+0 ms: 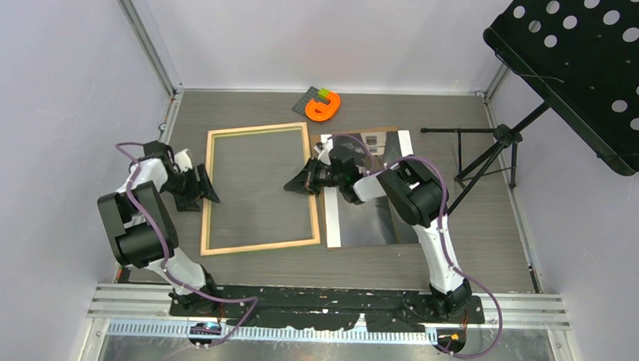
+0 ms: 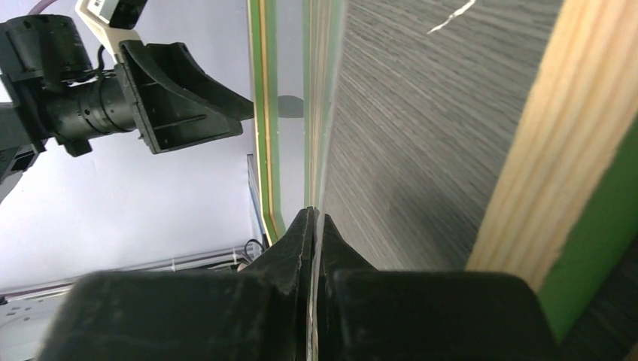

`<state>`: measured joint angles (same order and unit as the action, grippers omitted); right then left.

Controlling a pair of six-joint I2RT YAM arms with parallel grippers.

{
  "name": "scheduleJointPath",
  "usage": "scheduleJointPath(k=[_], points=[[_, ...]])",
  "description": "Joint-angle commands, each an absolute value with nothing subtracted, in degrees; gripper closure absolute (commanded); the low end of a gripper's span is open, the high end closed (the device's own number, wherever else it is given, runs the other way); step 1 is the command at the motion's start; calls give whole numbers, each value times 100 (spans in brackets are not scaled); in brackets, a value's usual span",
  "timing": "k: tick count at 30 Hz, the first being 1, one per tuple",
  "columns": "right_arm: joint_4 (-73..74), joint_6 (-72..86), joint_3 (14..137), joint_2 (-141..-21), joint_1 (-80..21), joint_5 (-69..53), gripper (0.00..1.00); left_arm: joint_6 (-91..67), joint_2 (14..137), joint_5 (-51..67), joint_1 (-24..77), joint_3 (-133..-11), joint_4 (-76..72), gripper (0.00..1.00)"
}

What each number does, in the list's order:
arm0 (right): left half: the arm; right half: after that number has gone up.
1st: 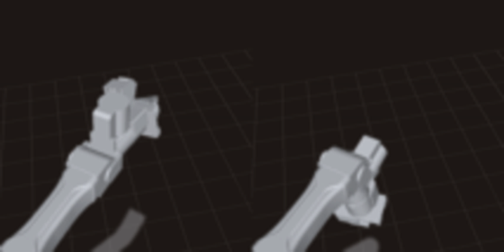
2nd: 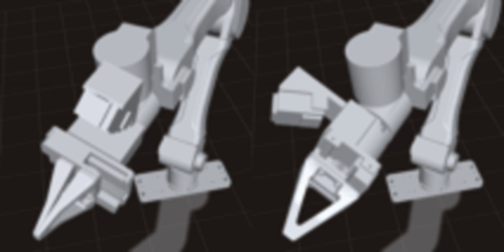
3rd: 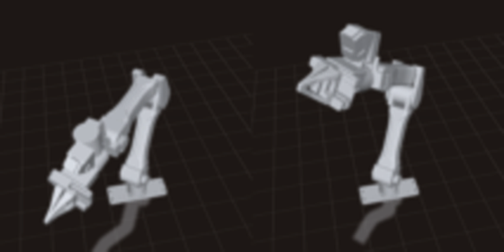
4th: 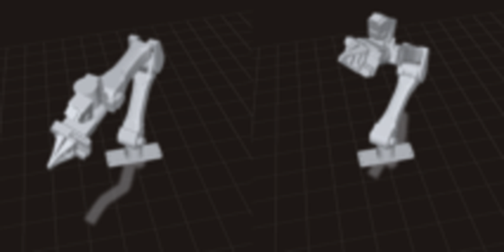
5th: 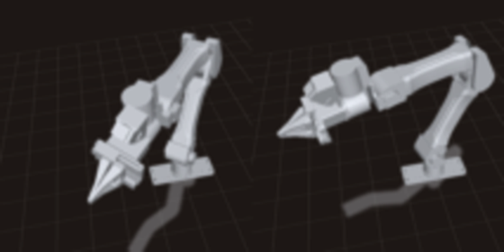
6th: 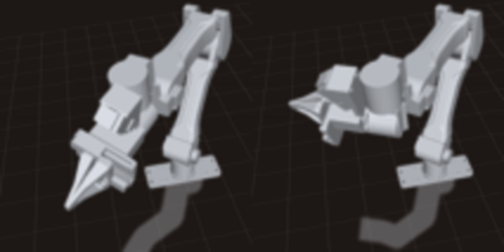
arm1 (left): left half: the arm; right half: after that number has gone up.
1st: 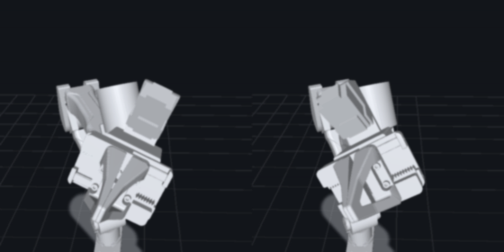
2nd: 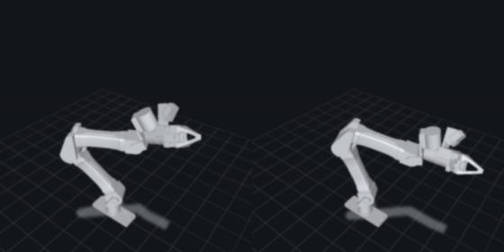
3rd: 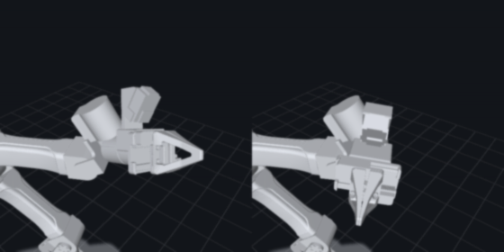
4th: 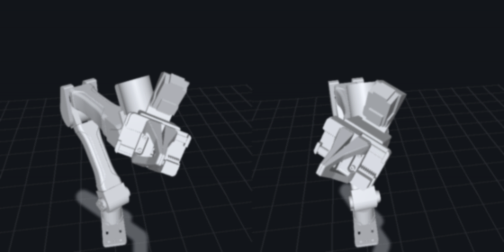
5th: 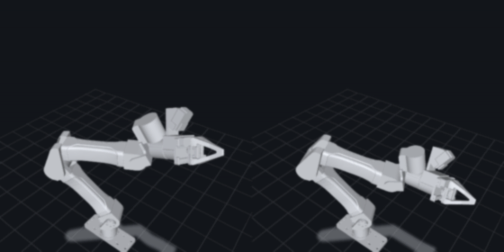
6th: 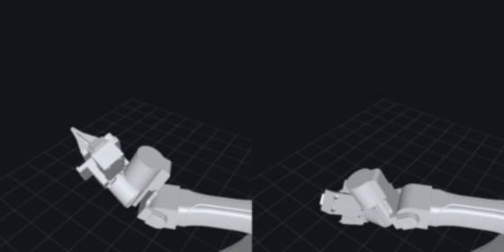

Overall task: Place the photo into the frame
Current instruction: Place the photo frame item in the photo frame.

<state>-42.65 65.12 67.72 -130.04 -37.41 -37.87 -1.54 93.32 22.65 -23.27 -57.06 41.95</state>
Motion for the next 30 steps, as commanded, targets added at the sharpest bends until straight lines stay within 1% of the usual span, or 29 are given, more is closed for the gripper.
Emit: scheduleJointPath(k=[1, 8, 18, 20, 25, 30], points=[[-3906, 6014, 7041, -12865, -3806, -3692, 94, -212, 9317, 2443, -2348, -5690, 4083, 32], [-3381, 5636, 7146, -12845, -3814, -3555, 94, -205, 9243, 2504, -2346, -5673, 4094, 32], [-2950, 5340, 7256, -12838, -3815, -3440, 94, -201, 8895, 2581, -2171, -5798, 4129, 27], [-2847, 5278, 7289, -12828, -3813, -3418, 94, -135, 8774, 2512, -1976, -5907, 4139, 26], [-2612, 5125, 7356, -12796, -3810, -3325, 94, 86, 8662, 2051, -1106, -6365, 4194, 23], [-2450, 5022, 7409, -12784, -3809, -3283, 94, 124, 8869, 1855, -299, -6844, 4118, 23]])
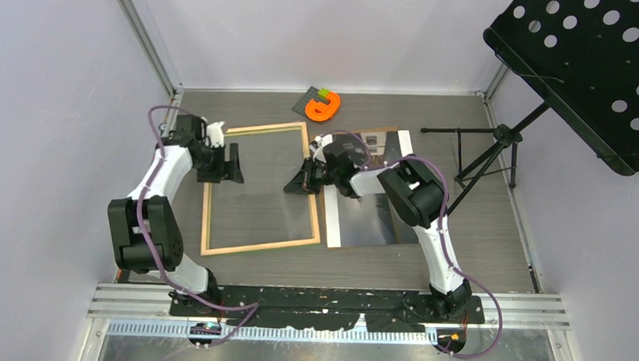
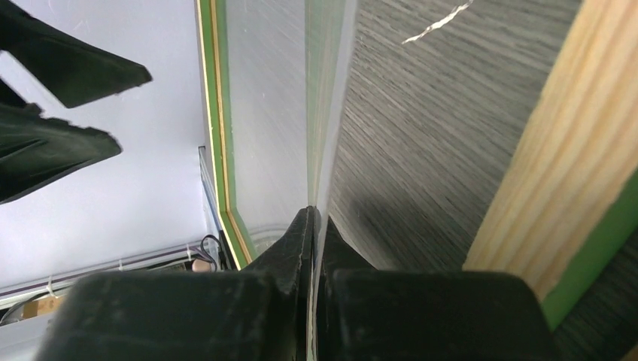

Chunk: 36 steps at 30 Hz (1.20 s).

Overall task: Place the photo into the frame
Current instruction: Place the photo frame item in the photo frame.

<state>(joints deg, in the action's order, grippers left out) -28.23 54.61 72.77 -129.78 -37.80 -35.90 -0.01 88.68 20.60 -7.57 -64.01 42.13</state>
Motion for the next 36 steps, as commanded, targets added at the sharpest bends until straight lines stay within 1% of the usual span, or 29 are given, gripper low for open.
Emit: scheduleJointPath(k=[1, 10, 14, 36], points=[[-2421, 5016, 7418, -12783, -3813, -3285, 94, 97, 8974, 1840, -166, -6939, 4122, 23], [-2325, 4975, 7442, -12746, -3813, -3288, 94, -226, 9768, 1803, 804, -7166, 3806, 24], [-2325, 4998, 7450, -12771, -3814, -3301, 94, -245, 9930, 1767, 1042, -7186, 3710, 24], [-2364, 5035, 7424, -12784, -3823, -3324, 94, -458, 10830, 1839, 1310, -7689, 3697, 24]])
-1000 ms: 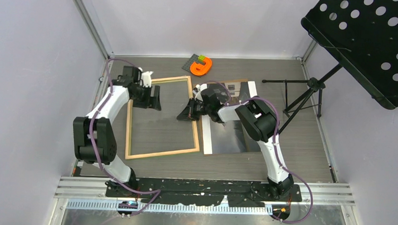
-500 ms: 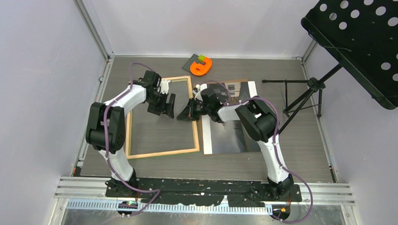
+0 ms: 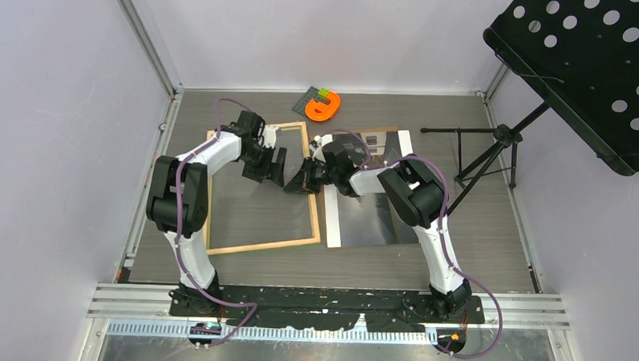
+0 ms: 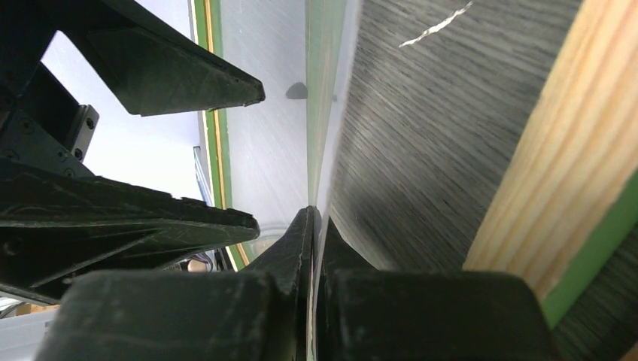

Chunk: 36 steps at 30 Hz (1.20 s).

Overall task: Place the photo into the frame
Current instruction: Place the photo frame item in the photo frame.

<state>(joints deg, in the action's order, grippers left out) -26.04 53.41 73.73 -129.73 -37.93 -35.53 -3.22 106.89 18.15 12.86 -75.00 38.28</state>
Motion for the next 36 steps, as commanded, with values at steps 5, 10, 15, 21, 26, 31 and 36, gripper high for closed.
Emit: scheduleJointPath(k=[5, 10, 15, 21, 26, 31, 36], points=[[-2364, 5022, 7417, -12765, -3823, -3322, 94, -530, 10973, 1912, 1310, -7687, 3686, 25], [-2333, 5014, 7415, -12730, -3818, -3316, 94, -605, 11020, 1991, 1311, -7622, 3669, 25], [-2240, 4992, 7467, -12740, -3823, -3318, 84, -648, 11057, 2004, 1310, -7568, 3706, 25], [-2033, 4894, 7560, -12692, -3821, -3297, 64, -667, 11083, 1972, 1310, -7569, 3735, 25], [-1846, 4781, 7668, -12661, -3809, -3288, 55, -711, 11079, 1944, 1310, -7481, 3733, 25], [-1656, 4705, 7771, -12640, -3814, -3253, 53, -729, 11069, 1931, 1310, -7439, 3738, 25], [-1557, 4614, 7771, -12582, -3810, -3216, 49, -743, 11106, 1909, 1310, -7462, 3769, 25]])
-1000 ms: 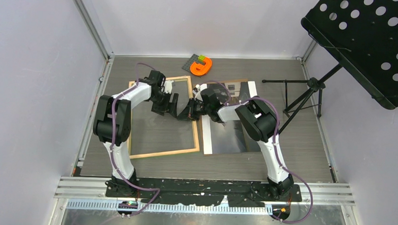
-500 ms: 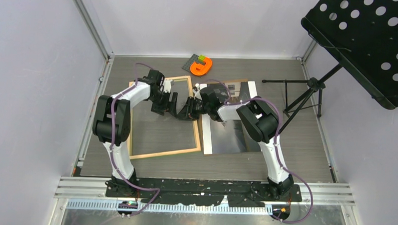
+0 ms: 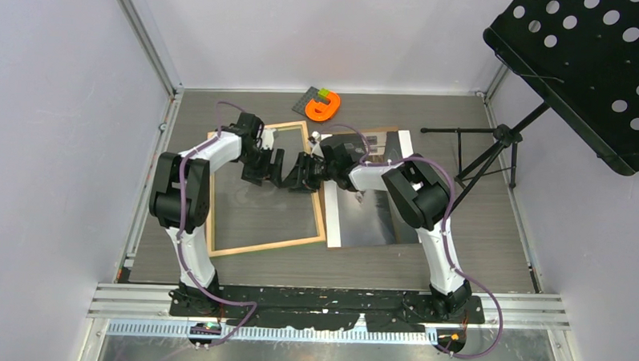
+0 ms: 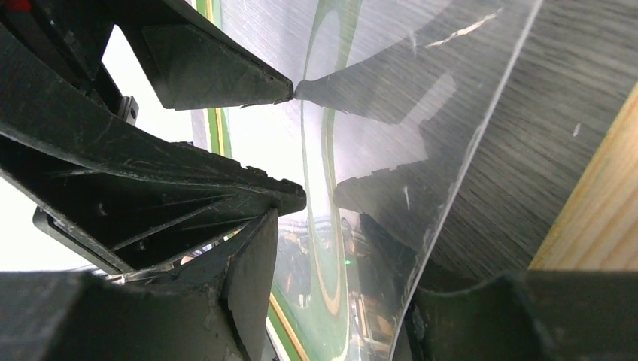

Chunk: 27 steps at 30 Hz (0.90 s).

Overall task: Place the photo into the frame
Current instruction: Place the photo frame item in the photo frame.

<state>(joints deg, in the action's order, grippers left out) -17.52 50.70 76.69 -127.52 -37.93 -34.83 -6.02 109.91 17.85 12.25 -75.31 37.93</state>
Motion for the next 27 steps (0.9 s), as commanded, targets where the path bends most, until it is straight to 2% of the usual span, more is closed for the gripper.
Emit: scheduleJointPath(k=[1, 10, 27], points=[[-1547, 4594, 7762, -12561, -3812, -3206, 49, -747, 11116, 1903, 1310, -7469, 3776, 25], [-1377, 4462, 7795, -12475, -3808, -3144, 38, -790, 11218, 1825, 1311, -7553, 3887, 25], [-812, 4062, 7937, -12271, -3754, -2912, 31, -844, 11431, 1721, 1310, -7768, 4120, 25]])
